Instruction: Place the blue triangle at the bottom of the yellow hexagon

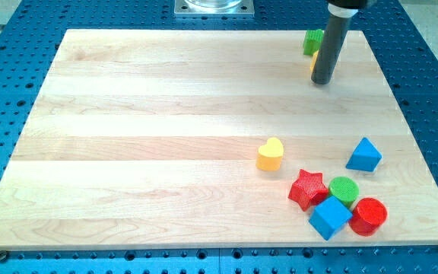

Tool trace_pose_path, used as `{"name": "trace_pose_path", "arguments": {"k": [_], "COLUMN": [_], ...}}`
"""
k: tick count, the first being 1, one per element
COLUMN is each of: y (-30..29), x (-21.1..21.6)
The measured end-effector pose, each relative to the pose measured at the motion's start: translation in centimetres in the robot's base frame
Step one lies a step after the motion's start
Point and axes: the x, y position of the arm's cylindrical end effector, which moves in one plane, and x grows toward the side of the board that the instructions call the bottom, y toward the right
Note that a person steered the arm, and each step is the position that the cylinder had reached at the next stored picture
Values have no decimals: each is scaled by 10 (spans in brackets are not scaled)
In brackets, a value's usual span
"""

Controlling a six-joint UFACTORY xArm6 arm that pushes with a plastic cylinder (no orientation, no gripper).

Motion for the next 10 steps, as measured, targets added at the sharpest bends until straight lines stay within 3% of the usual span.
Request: {"name": "trace_pose_path", "arguments": {"k": [1, 2, 3, 4, 6, 8, 9, 10], "y": [86, 135, 65, 27, 17, 8, -16, -47], "x": [40, 141, 224, 183, 70, 122, 111, 70]}}
